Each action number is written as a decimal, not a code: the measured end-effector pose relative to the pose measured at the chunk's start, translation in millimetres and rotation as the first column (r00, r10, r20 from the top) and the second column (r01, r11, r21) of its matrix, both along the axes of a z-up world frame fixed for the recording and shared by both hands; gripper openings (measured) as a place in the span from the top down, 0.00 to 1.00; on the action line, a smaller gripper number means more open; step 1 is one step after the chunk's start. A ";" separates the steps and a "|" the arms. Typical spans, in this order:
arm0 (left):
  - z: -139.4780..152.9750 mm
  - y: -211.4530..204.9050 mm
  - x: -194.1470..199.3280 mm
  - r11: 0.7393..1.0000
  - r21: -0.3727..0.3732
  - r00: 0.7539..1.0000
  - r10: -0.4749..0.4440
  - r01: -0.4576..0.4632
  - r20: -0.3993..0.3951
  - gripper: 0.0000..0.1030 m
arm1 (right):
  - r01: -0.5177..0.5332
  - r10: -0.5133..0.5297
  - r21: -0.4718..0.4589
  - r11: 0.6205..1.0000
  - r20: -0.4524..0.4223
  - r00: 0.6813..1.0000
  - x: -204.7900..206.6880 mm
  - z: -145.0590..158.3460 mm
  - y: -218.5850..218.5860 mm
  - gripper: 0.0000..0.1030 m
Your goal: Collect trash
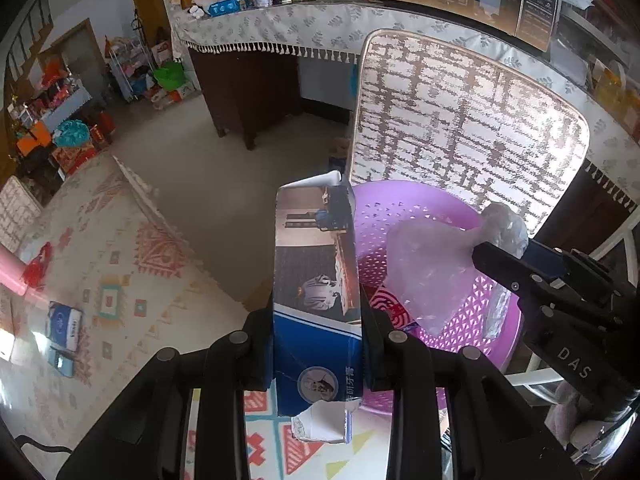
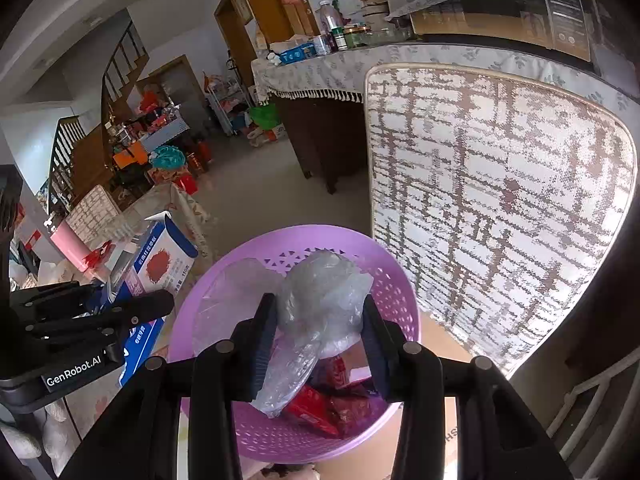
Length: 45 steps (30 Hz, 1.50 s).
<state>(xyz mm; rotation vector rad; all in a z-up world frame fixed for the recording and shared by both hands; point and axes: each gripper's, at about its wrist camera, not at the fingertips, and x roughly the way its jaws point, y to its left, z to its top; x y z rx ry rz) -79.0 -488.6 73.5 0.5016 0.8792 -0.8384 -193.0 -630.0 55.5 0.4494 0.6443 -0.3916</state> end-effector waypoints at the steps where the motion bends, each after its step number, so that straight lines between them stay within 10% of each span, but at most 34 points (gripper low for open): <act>1: -0.2 -1.8 0.3 1.000 -0.002 1.000 0.001 -0.001 -0.005 0.71 | 0.003 -0.003 0.003 1.000 0.000 1.000 -0.2 -0.7 -1.1 0.56; 8: 7.7 -4.5 -0.5 0.999 -0.053 0.999 -0.010 0.008 -0.030 0.69 | 0.012 -0.012 0.016 1.000 -0.003 1.000 -0.6 -3.7 -5.6 0.56; 13: 14.6 2.6 -4.6 0.996 -0.090 0.999 -0.014 0.012 -0.030 0.36 | 0.018 -0.018 0.026 1.000 -0.003 1.000 0.4 -3.2 -6.1 0.53; 17: 23.3 15.7 -9.8 0.994 -0.110 1.000 -0.014 0.012 -0.021 0.35 | 0.026 -0.026 0.038 0.999 0.000 1.000 -1.5 -1.4 -4.5 0.36; 34: 32.0 140.2 -10.9 0.977 -0.155 0.989 0.141 -0.148 -0.054 0.29 | -0.053 0.053 0.002 0.999 0.008 0.999 -8.3 22.4 58.9 0.26; 45: 7.5 270.3 22.2 0.910 -0.144 0.921 0.381 -0.388 -0.076 0.27 | -0.211 0.208 -0.040 0.977 -0.064 0.976 12.7 18.4 153.9 0.22</act>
